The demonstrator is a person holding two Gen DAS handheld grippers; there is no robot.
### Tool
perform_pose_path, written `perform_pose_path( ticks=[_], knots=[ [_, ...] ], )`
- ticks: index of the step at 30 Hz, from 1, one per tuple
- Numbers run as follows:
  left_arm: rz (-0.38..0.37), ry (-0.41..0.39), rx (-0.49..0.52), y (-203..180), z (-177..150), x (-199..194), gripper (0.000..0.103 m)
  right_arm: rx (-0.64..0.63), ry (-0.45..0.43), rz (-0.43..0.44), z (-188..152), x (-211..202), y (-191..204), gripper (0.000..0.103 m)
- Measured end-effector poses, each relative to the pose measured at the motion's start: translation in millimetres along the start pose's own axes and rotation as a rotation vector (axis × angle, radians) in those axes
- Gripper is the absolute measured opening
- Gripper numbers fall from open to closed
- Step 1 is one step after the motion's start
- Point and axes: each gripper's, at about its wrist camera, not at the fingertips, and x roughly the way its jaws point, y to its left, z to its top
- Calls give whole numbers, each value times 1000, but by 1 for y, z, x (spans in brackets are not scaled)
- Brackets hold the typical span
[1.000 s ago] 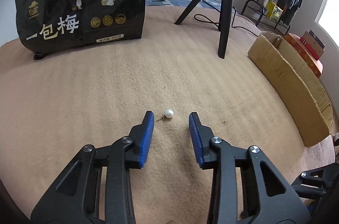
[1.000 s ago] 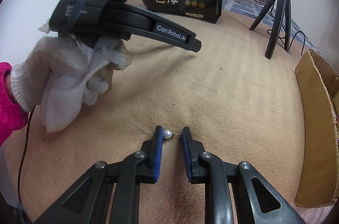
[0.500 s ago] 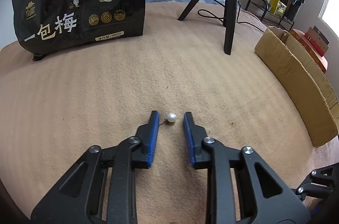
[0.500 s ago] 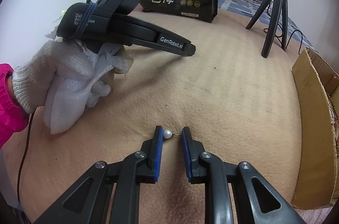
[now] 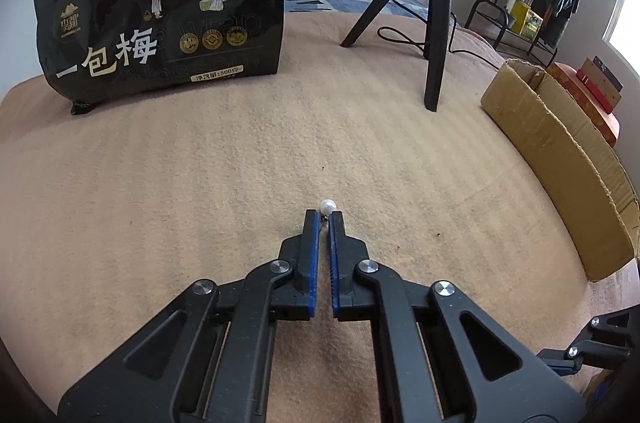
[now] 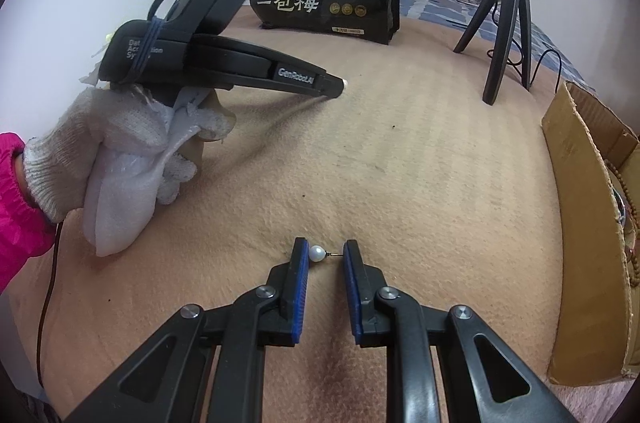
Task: Organize jewelry
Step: 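Carry the pearl earring in the left tool while the right tool carries its earring to the box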
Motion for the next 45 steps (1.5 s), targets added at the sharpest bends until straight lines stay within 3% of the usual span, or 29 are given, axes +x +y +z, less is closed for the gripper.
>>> perform_pose_path(
  ticks=[4,13,15,17,22,27,45],
  knots=[
    [-4,-25,33,-6,0,-5,2,5,1,4,0,0,-2,16],
    [32,23,21,-7,7,13,9,4,3,13,0,0,-3,16],
    [39,31,13,-6,8,14,23,5,4,16,0,0,-3,16],
    [36,22,15,-6,9,13,44,3,4,17,0,1,-3,16],
    [40,20,32,-8,9,16,45,4,4,19,0,1,-3,16],
    [33,13,49,-11,5,14,18,5,4,20,0,1,-3,16],
    [28,-34,36,-12,-5,-33,18,40,-26,7,-5,-26,-14,16]
  ],
)
